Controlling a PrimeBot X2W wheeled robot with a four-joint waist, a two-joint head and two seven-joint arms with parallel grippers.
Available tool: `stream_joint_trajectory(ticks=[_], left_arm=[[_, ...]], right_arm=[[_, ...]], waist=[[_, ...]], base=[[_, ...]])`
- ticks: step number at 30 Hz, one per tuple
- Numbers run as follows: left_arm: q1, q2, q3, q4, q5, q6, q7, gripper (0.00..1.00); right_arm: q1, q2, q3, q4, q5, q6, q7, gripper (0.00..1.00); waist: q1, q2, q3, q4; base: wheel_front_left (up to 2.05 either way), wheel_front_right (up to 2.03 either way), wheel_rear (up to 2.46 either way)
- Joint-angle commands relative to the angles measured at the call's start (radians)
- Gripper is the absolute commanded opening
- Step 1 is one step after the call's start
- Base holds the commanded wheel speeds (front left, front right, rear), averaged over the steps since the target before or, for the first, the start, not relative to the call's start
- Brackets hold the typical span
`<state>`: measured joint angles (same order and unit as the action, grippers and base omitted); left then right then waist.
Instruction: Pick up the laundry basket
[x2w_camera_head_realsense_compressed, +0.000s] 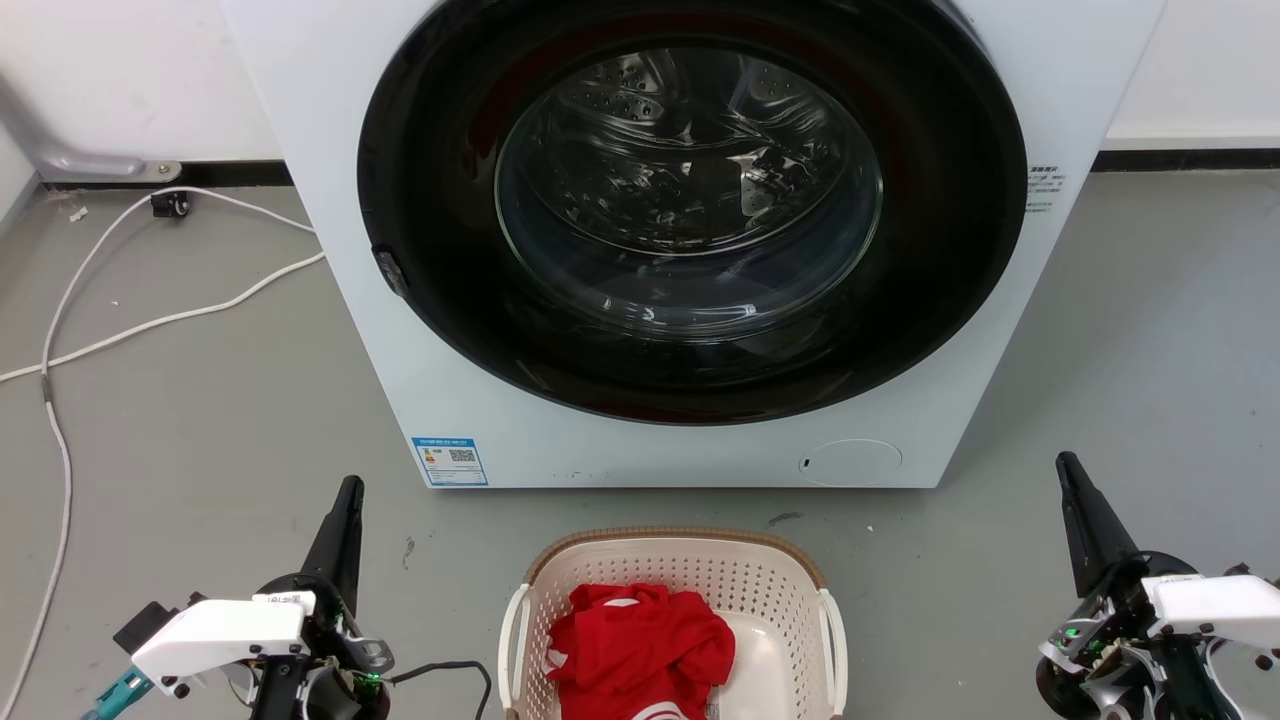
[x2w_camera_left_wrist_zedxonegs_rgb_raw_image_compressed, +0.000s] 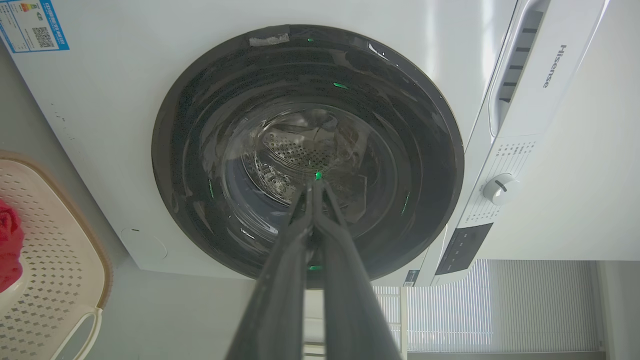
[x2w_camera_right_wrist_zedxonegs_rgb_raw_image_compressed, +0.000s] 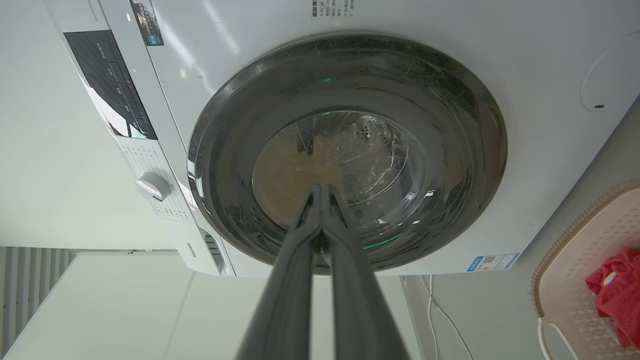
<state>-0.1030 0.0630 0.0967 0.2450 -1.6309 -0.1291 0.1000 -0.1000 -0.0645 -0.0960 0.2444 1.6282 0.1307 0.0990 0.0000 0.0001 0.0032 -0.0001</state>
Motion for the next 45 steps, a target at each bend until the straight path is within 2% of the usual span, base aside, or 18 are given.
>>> stream_joint_trajectory(ticks=[1,45], left_arm=[[-0.009,-0.001,0.002,0.001,0.007,-0.004,0.003,0.00],[-0.010,-0.007,0.011,0.002,0.012,-0.004,0.011,0.00]], right_arm=[[-0.014,0.002,-0.001,0.001,-0.002,0.000,0.005,0.00],[-0.014,0.008,-0.010,0.001,-0.010,0.000,0.010,0.00]], waist=[[0.0000,-0.0001,0.000,0.000],[0.0000,-0.0001,0.000,0.000]], base=[[0.00,0.00,0.00],[0.00,0.00,0.00]])
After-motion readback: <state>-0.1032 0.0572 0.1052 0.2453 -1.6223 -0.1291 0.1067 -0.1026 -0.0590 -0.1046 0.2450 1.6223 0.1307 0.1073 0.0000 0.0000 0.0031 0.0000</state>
